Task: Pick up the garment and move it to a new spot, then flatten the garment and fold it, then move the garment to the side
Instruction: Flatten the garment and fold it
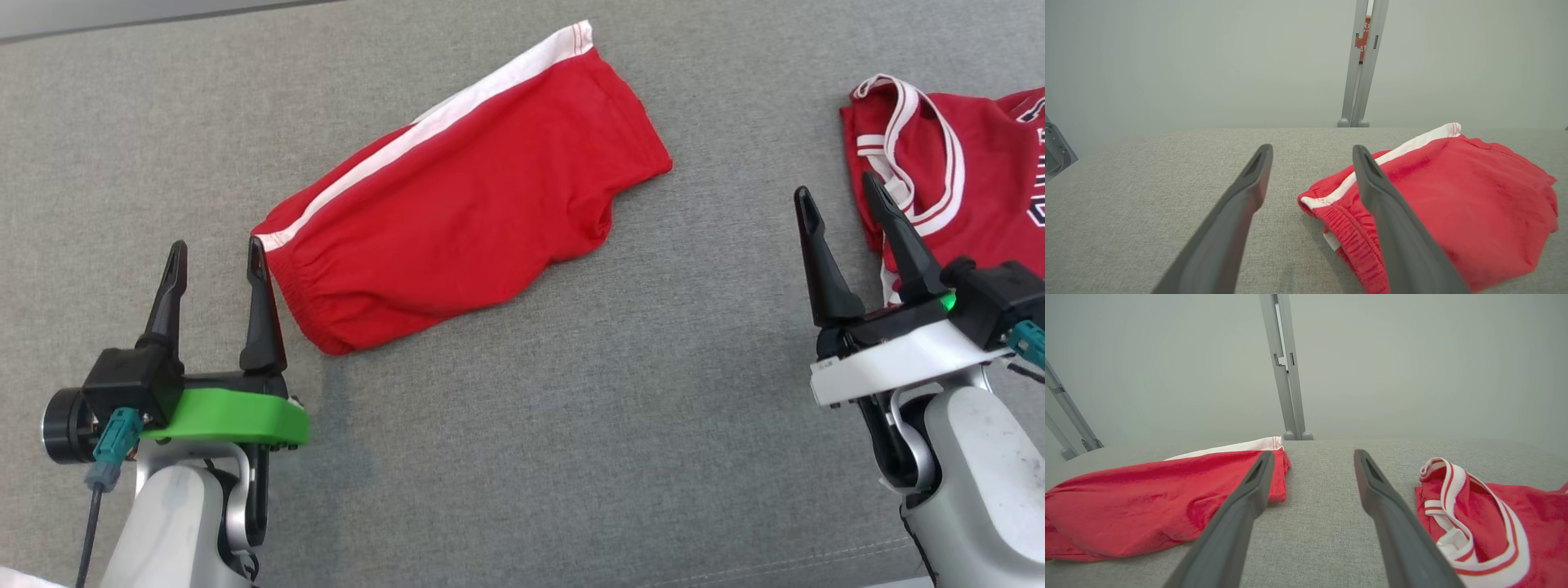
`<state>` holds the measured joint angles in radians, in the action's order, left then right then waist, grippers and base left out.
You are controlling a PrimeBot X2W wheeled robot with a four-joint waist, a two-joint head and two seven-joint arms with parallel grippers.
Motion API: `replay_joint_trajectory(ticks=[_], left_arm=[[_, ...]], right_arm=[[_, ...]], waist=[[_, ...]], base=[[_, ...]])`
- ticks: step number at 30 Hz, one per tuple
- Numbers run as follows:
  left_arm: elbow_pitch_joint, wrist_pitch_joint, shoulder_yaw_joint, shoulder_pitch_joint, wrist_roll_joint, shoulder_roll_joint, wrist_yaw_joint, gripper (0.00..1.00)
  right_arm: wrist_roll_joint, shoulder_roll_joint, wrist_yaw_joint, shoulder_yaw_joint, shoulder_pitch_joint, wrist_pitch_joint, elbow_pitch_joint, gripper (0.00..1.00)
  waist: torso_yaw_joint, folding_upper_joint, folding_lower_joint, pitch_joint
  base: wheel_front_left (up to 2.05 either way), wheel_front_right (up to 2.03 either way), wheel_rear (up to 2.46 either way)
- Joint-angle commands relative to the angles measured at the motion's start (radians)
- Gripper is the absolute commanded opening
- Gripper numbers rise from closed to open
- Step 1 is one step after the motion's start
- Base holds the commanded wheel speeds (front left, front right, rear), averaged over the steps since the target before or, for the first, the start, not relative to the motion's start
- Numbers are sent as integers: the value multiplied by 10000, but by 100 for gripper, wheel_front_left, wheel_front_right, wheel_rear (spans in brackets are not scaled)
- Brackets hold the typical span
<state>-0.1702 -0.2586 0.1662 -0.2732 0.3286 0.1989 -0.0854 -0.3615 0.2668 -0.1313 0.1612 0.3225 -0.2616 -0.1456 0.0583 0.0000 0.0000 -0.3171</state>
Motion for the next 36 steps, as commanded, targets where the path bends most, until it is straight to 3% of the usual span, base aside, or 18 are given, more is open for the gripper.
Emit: replay_joint_trajectory(ticks=[1, 22, 36], left_arm=[[55, 3, -20, 225, -25, 69, -65, 100], [611, 243, 62, 544, 88, 107, -432, 100], [1094, 36, 726, -1048, -192, -408, -44, 100]], right_arm=[[69, -32, 11, -38, -241, -6, 121, 100], [152, -71, 11, -467, -701, 572, 806, 100], [-130, 861, 11, 253, 1622, 1369, -440, 100]], waist=[[289, 0, 0, 357], [139, 0, 0, 247], [-1585, 0, 0, -1719]], base=[[0, 0, 0], [0, 0, 0], [0, 0, 0]])
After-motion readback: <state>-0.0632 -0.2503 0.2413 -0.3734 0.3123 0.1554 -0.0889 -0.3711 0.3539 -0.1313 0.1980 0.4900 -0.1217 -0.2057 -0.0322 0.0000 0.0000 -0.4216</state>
